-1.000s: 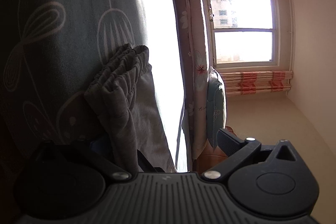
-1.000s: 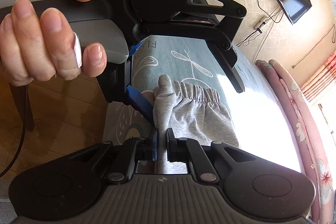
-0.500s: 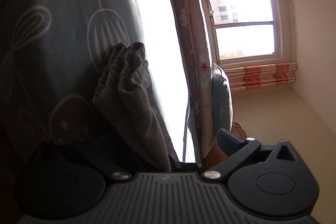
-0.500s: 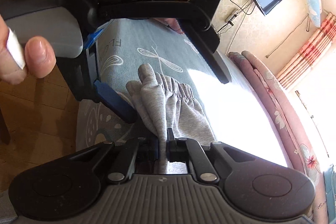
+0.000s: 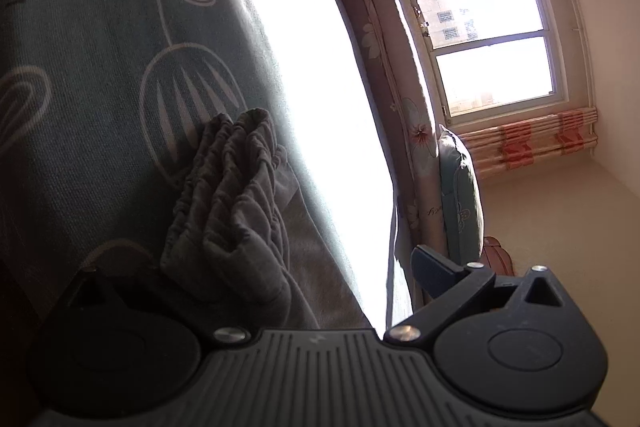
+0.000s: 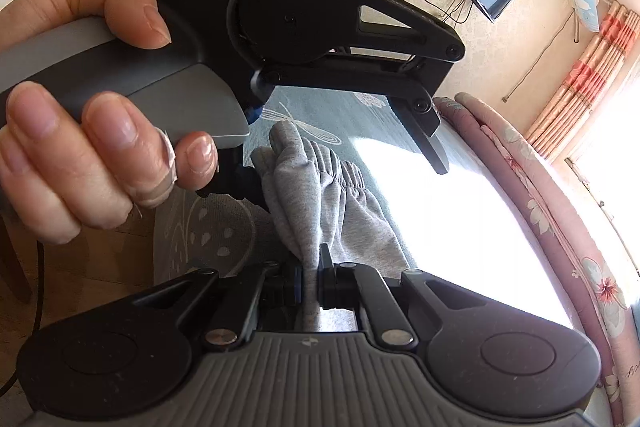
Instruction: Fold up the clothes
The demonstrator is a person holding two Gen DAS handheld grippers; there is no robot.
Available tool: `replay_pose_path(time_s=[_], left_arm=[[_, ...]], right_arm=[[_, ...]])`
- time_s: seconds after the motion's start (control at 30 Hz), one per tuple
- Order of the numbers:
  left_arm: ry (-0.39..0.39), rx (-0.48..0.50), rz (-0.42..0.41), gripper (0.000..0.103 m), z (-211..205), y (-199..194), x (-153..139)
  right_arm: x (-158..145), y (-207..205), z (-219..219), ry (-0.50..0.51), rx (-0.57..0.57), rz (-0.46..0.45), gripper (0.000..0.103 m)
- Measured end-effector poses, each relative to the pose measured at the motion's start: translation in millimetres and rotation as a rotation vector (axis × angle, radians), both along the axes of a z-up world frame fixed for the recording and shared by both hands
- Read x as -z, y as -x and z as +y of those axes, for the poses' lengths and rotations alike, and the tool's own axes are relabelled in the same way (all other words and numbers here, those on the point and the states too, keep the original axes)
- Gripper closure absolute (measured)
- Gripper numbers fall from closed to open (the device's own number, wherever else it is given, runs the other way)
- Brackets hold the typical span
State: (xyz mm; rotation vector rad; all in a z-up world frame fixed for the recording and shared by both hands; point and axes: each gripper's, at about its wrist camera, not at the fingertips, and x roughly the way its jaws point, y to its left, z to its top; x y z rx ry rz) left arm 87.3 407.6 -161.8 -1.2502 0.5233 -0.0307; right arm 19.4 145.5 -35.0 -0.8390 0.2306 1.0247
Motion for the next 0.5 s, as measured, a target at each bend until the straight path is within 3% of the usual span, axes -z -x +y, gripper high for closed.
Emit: replay_pose_path(time_s=[0.1,0.2,0.3,0.33,0.43,0.5], left_arm=[[-0.07,0.002,0.053,0.008,-4.2,-3.2,-2.9],[-0.146,0.012,0.123,0.035,-7.3,-5.7,-7.6],[-0.205,0.028,0.181,0.06,-9.4,-7.0,-10.8],[-0.23,0.031,0.204,0.072,-10.1,-7.2,-12.5],[-0.292,0.042,0.252,0.085,-12.8,-6.8,-15.8],[-0.337,0.047,0.279,0.089,-17.9,-8.6,-21.5]], right_arm=[[-4.8,0.8,-8.7,-0.014,0.005,0.019,0.095],[-8.2,2.9,-15.6,-0.016,0.006,0.05,0.094],[-17.2,7.3,-23.5,-0.033,0.01,0.091,0.084],[-17.5,6.7,-27.4,-0.04,0.018,0.098,0.075],[-9.1,1.9,-34.3,-0.054,0.048,0.102,0.061],[-7.9,1.2,-49.3,-0.054,0.072,0.102,0.061]])
